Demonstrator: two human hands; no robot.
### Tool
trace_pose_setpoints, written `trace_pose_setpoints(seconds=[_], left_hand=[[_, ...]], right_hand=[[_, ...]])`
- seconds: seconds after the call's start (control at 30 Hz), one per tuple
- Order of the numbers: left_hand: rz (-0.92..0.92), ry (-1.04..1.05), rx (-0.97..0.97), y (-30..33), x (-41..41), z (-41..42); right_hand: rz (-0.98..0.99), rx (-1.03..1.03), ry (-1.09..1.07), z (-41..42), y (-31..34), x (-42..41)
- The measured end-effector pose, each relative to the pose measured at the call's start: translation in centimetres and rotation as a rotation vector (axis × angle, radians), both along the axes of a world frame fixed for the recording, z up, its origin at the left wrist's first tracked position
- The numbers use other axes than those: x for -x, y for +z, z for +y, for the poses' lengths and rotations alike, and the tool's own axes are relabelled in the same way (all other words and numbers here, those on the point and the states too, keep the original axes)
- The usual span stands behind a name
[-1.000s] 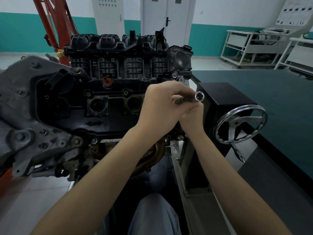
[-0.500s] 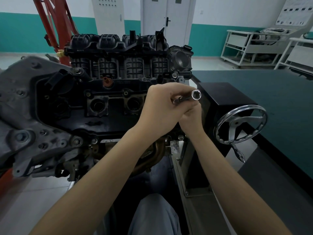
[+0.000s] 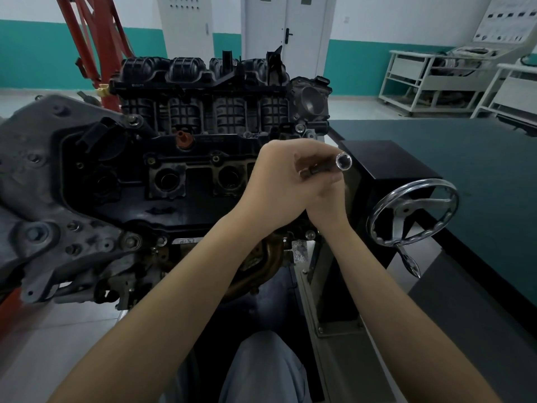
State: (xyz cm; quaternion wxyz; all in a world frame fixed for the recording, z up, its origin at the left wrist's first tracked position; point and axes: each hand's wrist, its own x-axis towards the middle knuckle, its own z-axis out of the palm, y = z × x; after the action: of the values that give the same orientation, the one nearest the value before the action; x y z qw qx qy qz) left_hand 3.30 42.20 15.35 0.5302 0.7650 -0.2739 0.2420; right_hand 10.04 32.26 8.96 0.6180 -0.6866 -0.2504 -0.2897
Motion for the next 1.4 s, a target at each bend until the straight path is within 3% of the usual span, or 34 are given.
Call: trace_pose_setpoints(seconds=[0.1,0.27,0.43,0.6,0.87,1.03,1.27,1.4], left_hand=[[0.003,0.042,-0.05,0.0,0.1,0.0],[-0.144,0.161,-0.136,0.2,0.2,0.0],[-0.046,0.063,-0.073,0.0,0.3,0.3],[-0.104,0.184,-0.114,-0.1,0.1,0.1],[0.009,-0.025,-0.037,-0.3,0.0,0.7],[-0.2,0.19,-0.063,-0.8,-0.2,0.0],[-0.027,-0.041,-0.05,-0.5,0.0,0.3],[-0.047,0.115,-0.057,-0.4,-0.1,0.2]], right_hand=[[-0.008,-0.007,-0.027,0.0,0.2,0.2],[0.014,0.011,0.06,0.0,0.2,0.2],[0.007,0.036,0.022,-0.3,-0.5,-0.5],[0.005,0.049,-0.024,0.2,0.2,0.2],[-0.017,0.065,-0.031,-0.7,-0.8,-0.6],[-0.036,0.065,-0.001,-0.2,-0.1,0.3],[-0.05,0.109,-0.042,-0.5,-0.8,-0.6],[-0.086,0.07,-0.04,-0.5,-0.8,-0.7]])
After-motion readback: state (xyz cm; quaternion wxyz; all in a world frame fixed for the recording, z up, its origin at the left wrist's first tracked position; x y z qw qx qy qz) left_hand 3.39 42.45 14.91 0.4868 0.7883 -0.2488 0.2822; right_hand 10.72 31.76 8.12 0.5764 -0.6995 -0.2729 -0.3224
